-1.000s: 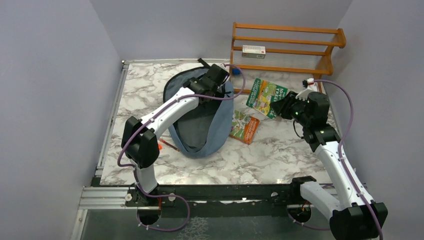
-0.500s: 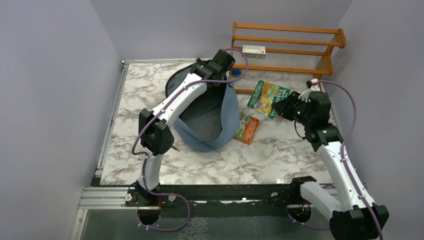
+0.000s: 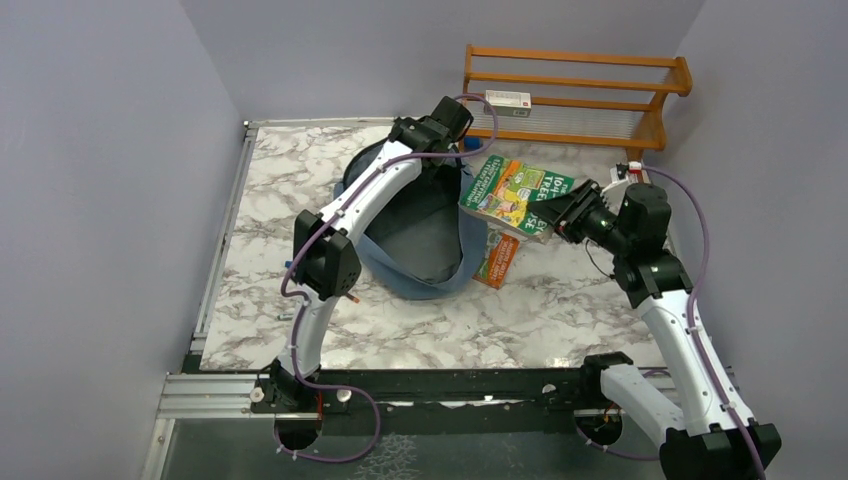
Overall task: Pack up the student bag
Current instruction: Place the book in the student bag.
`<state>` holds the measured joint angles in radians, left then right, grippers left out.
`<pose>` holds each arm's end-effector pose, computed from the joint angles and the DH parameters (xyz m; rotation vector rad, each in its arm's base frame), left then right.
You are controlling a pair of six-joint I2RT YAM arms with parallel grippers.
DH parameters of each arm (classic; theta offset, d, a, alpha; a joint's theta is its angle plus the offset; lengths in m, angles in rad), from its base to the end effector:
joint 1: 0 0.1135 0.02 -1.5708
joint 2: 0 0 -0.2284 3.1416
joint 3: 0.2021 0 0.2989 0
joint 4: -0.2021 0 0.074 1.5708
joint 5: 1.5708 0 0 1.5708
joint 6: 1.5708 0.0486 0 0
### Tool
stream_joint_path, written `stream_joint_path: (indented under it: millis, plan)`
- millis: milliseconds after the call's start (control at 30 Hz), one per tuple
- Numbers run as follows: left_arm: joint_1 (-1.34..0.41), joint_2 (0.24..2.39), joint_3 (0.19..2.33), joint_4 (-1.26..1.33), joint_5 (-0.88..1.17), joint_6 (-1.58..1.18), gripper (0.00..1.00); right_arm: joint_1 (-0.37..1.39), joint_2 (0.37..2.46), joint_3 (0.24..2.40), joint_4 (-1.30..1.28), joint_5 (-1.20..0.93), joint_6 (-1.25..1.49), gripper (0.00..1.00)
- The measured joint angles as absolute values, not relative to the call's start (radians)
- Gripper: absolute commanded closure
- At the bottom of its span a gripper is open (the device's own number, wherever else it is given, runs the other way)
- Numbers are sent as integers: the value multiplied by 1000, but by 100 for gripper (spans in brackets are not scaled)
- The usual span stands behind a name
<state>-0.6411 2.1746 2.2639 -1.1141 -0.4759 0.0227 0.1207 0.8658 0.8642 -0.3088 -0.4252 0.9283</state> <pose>0.4115 -0.2793 0.2872 0.6440 2.3814 0.3589 0.2731 0.0533 0.3109 0.4927 1.9487 1.0963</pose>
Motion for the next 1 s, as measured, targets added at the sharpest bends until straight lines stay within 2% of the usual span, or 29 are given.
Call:
stream_joint_path:
  millis: [300,633,1000]
  plan:
    - [-635,2213,2329,-1116,-384,-3,100,165,891,801,-220,-471,1112,99]
    - [-634,2230,2335,-1117,-334,-4,100,466,1098,801,-123,-329,1176,100]
    - [-627,2230,2349,-1117,-329,-4,100,521,1291,805,28,-163,1217,99]
